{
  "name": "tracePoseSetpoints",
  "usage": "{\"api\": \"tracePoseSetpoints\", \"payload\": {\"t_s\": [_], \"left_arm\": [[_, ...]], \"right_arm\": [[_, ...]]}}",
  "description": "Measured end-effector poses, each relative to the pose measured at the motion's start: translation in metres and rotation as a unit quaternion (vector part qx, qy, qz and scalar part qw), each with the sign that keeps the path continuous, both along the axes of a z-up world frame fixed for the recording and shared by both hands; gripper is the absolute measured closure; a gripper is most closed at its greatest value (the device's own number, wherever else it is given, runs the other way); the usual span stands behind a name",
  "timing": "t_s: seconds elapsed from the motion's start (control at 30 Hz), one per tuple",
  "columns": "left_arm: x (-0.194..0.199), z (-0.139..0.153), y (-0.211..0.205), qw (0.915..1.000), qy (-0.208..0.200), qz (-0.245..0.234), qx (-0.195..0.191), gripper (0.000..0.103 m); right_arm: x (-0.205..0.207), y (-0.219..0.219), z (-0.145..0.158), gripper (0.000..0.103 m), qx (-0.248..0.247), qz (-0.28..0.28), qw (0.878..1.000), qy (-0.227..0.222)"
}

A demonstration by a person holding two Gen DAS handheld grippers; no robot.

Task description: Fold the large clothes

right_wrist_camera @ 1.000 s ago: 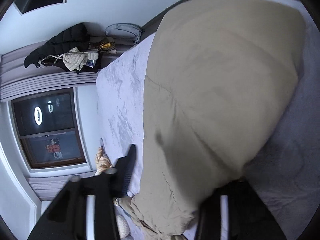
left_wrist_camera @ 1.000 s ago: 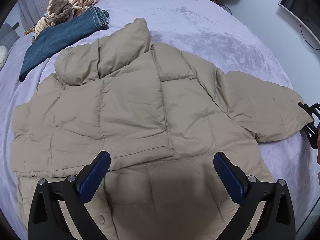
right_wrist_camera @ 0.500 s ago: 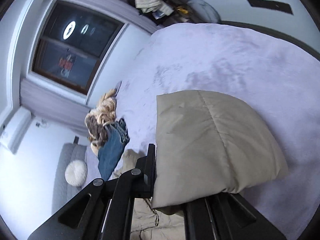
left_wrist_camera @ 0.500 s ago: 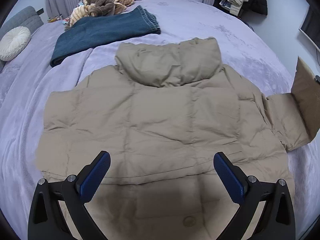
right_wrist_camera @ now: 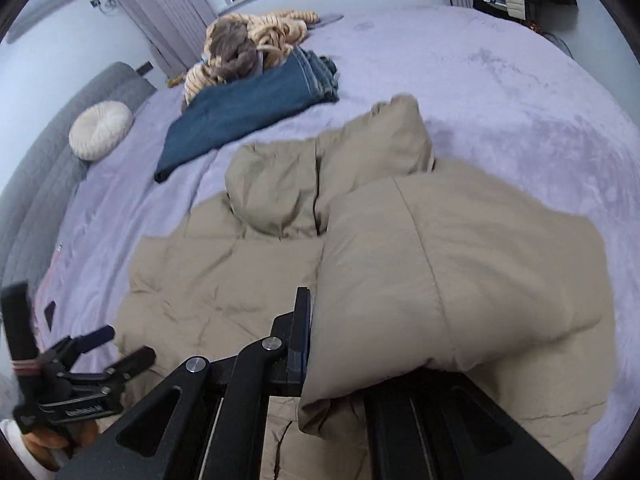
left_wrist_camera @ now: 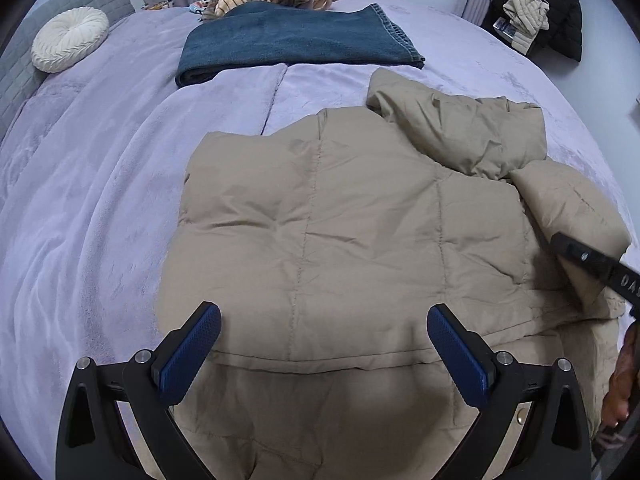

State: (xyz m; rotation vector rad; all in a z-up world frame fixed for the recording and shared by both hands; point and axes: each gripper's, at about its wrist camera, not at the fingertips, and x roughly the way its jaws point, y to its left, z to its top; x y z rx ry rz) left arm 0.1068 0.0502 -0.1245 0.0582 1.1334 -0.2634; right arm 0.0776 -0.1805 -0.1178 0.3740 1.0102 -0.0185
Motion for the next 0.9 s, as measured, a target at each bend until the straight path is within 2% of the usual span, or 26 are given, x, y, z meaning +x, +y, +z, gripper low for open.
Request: {"api": "tracePoseSetpoints", "payload": {"t_s": [0.1, 0.17, 0.2, 0.27, 0.3, 0.33, 0.43, 0.53, 0.63, 0.67, 0.7, 0.73, 0.8, 0.9], "left_arm": [[0.003, -0.008, 0.0, 1.0, 0.002, -0.003, -0.002, 0.0], [0.007, -0.013, -0.003, 0.9999, 0.01, -0.005, -0.005, 0.0], [0.007, -0.014, -0.005, 0.9999, 0.012, -0.007, -0.009, 0.0], [0.01, -0.014, -0.009, 0.9996, 0.012, -0.014, -0.02, 0.0], [0.01, -0.012, -0.011, 0.9997, 0.009, -0.015, -0.018, 0.0], [0.011, -0.011, -0.012, 0.9997, 0.006, -0.015, -0.019, 0.0], [0.015, -0.009, -0.012, 0.9992, 0.009, -0.016, -0.034, 0.0], [0.02, -0.007, -0.009, 0.9985, 0.013, -0.017, -0.05, 0.0], [0.02, -0.003, -0.001, 0.9963, 0.011, -0.014, -0.084, 0.0], [0.02, -0.001, 0.002, 0.9951, 0.01, -0.014, -0.097, 0.0], [0.02, 0.0, 0.005, 0.9941, 0.008, -0.012, -0.107, 0.0], [0.02, 0.002, 0.008, 0.9932, 0.006, -0.012, -0.116, 0.0], [0.02, 0.004, 0.014, 0.9912, 0.007, -0.014, -0.132, 0.0], [0.022, 0.008, 0.024, 0.9855, 0.012, -0.013, -0.169, 0.0]], "right_arm": [[-0.002, 0.004, -0.025, 0.096, -0.006, -0.013, 0.999, 0.029], [-0.008, 0.002, -0.03, 0.095, -0.007, -0.019, 0.999, 0.035], [-0.009, 0.0, -0.029, 0.091, -0.005, -0.02, 0.999, 0.04], [-0.012, -0.004, -0.025, 0.071, 0.01, -0.02, 0.998, 0.05], [-0.016, -0.007, -0.02, 0.051, 0.022, -0.018, 0.998, 0.053], [-0.021, -0.013, -0.011, 0.039, 0.034, -0.021, 0.998, 0.044], [-0.043, -0.035, 0.008, 0.031, 0.059, -0.061, 0.996, 0.017], [-0.059, -0.066, 0.014, 0.031, 0.103, -0.117, 0.988, 0.003], [-0.063, -0.1, 0.009, 0.031, 0.165, -0.182, 0.969, -0.008], [-0.061, -0.108, 0.006, 0.034, 0.188, -0.198, 0.962, -0.014], [-0.059, -0.113, 0.005, 0.059, 0.207, -0.21, 0.955, -0.02], [-0.054, -0.114, 0.006, 0.09, 0.207, -0.211, 0.955, -0.021], [-0.04, -0.101, 0.018, 0.092, 0.175, -0.185, 0.967, -0.031], [-0.016, -0.056, 0.042, 0.093, 0.101, -0.095, 0.989, -0.044]]}}
